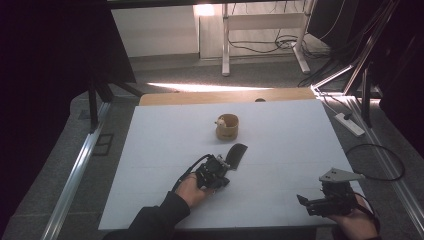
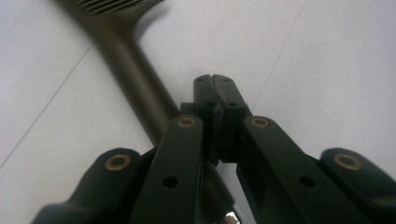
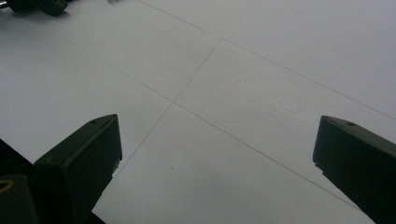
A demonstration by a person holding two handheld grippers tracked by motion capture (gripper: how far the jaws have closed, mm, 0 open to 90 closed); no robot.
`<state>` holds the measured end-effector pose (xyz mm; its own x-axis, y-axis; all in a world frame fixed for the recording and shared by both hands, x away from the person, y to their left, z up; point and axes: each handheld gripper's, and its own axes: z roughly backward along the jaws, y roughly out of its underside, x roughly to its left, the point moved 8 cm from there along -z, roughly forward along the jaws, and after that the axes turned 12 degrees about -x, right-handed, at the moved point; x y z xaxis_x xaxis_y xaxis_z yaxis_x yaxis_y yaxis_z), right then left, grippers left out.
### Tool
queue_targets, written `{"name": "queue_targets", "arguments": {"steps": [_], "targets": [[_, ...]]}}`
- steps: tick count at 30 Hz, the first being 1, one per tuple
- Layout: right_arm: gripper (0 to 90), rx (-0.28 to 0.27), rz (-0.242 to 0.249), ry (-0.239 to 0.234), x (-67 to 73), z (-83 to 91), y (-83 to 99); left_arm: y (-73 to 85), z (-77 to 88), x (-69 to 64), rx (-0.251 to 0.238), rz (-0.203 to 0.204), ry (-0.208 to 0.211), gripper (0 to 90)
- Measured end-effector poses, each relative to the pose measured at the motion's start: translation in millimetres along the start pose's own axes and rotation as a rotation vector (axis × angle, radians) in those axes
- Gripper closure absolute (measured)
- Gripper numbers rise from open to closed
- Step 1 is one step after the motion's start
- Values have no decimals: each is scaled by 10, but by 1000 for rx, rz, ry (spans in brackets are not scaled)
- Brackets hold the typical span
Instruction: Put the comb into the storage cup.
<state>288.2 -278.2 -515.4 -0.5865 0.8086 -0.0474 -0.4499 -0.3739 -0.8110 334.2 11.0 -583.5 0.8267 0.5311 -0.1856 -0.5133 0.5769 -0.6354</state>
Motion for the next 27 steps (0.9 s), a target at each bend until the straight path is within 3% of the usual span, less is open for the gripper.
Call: {"name": "queue_targets", "arguments": {"steps": [11, 18, 21, 27], "targets": [[17, -1, 4, 0, 3, 1, 0, 58, 110, 148, -8, 33, -14, 882], [17, 1, 5, 0, 3, 0, 1, 18, 115, 94, -26, 30, 6, 874], [17, 1, 5, 0, 2, 0, 1, -32, 158, 70, -42, 14, -4, 845], [17, 4, 5, 1, 4, -2, 2, -81, 234, 78, -69, 26, -18, 804]]}}
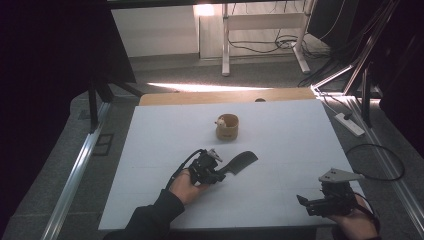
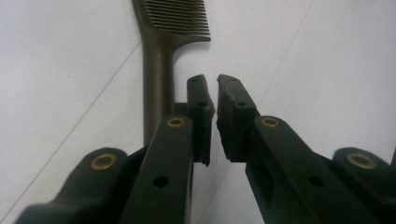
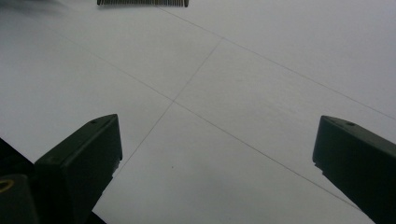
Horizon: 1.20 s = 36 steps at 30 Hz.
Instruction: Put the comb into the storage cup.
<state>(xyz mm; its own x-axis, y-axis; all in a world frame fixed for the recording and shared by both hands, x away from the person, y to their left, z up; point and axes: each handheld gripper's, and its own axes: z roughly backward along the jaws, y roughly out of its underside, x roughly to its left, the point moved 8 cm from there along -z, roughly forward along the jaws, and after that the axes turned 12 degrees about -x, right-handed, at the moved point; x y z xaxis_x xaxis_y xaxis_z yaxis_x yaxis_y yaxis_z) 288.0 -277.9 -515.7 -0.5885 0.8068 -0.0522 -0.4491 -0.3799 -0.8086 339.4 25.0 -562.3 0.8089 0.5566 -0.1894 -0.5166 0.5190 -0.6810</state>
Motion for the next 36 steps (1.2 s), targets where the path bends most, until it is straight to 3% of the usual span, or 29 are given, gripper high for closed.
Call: {"name": "queue_targets", "arguments": {"steps": [2, 8, 16, 20, 25, 28, 36], "targets": [[17, 1, 0, 0, 0, -1, 1, -1, 23, 28, -3, 10, -9, 773], [17, 3, 1, -1, 1, -2, 2, -17, 101, 137, -24, 36, -43, 535], [18, 4, 3, -1, 3, -4, 3, 4, 140, 228, -22, 53, -77, 286], [18, 5, 5, -1, 3, -5, 3, -4, 154, 248, -28, 71, -79, 188], [18, 6, 8, 0, 5, -7, 4, -7, 169, 251, -18, 55, -76, 45], [18, 7, 11, 0, 4, -7, 5, 6, 177, 269, -2, 49, -90, 0], [18, 10, 12, 0, 7, -10, 7, -1, 196, 268, 25, 38, -94, 0]]}}
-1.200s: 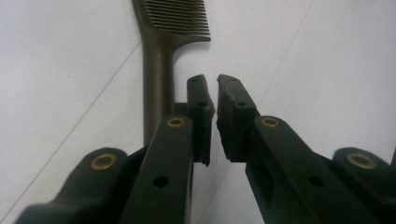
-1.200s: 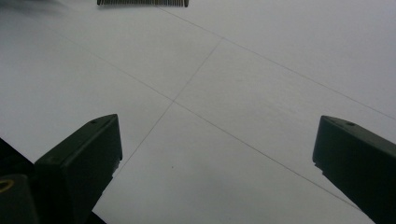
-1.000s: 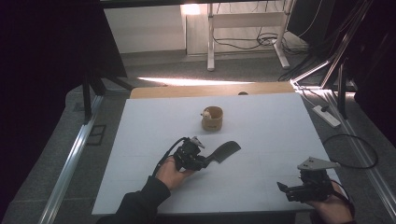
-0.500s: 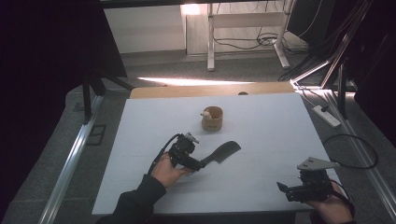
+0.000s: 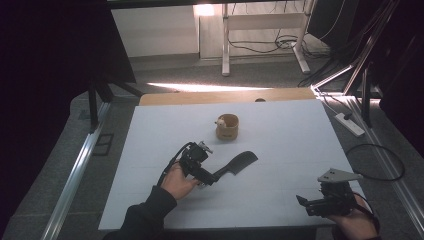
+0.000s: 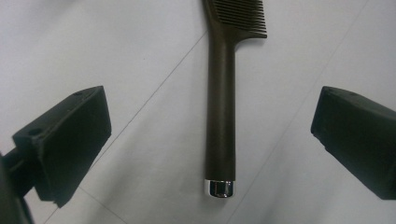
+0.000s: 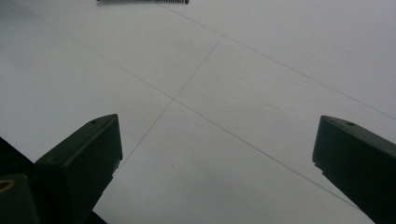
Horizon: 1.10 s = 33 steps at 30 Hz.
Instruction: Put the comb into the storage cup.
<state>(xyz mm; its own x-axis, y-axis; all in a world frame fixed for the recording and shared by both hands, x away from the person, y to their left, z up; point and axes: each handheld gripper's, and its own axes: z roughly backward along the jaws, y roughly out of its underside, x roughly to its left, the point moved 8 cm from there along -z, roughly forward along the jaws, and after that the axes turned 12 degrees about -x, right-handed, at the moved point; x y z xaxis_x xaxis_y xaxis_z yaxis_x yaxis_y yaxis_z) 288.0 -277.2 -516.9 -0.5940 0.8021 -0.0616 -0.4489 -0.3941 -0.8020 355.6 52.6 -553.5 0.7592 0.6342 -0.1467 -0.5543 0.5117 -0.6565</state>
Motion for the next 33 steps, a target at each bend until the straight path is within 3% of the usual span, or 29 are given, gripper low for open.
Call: {"name": "queue_targets", "arguments": {"steps": [20, 33], "targets": [[18, 11, 2, 1, 0, -10, 7, -38, -165, -87, 120, -70, -22, 0], [18, 12, 4, -1, 2, -7, 8, 105, -375, -83, 191, -81, -36, 0]]}}
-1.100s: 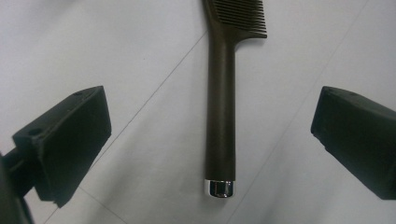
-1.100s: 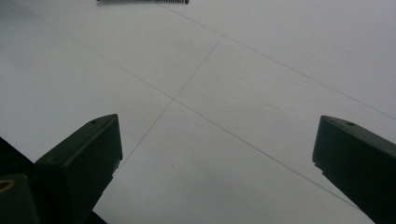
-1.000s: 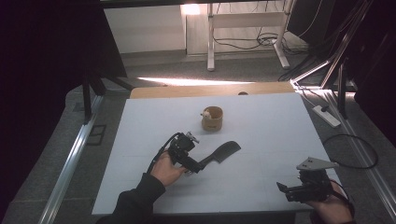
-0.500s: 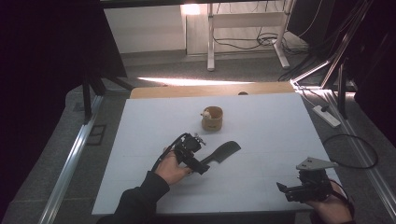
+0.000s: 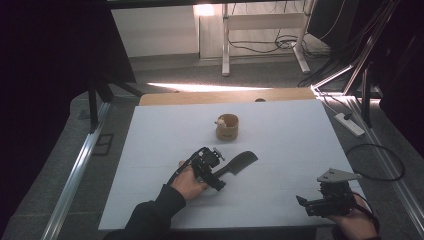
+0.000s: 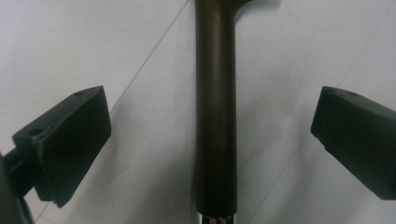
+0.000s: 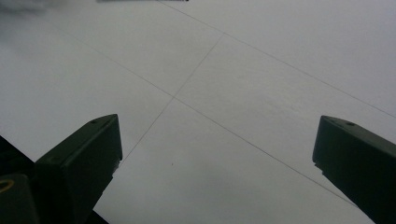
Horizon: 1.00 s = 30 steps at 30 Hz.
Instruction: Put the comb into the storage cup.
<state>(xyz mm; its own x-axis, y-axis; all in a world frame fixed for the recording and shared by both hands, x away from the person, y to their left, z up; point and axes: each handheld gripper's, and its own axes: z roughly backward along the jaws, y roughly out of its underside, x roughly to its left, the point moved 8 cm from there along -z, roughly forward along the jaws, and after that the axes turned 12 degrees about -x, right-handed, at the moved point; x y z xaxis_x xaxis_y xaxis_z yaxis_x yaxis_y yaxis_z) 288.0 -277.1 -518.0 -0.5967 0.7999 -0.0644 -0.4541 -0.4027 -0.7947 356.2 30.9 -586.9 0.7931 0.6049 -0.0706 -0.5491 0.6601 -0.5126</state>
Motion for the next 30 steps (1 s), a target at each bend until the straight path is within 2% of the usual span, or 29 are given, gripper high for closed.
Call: {"name": "queue_targets", "arguments": {"steps": [5, 15, 19, 25, 30], "targets": [[18, -2, 1, 0, 2, -1, -1, 40, -66, -2, 26, -7, -16, 0], [18, 0, 4, -2, 4, -1, 0, 41, -62, -11, 26, -25, -22, 5], [18, 0, 5, -2, 4, -2, 0, 21, -6, -45, 19, -40, -9, 152], [18, 0, 5, -3, 5, -3, 1, 4, 55, -34, 5, -16, -21, 461], [18, 2, 6, -4, 5, -4, 2, 8, 72, -30, 1, -14, -16, 649]]}}
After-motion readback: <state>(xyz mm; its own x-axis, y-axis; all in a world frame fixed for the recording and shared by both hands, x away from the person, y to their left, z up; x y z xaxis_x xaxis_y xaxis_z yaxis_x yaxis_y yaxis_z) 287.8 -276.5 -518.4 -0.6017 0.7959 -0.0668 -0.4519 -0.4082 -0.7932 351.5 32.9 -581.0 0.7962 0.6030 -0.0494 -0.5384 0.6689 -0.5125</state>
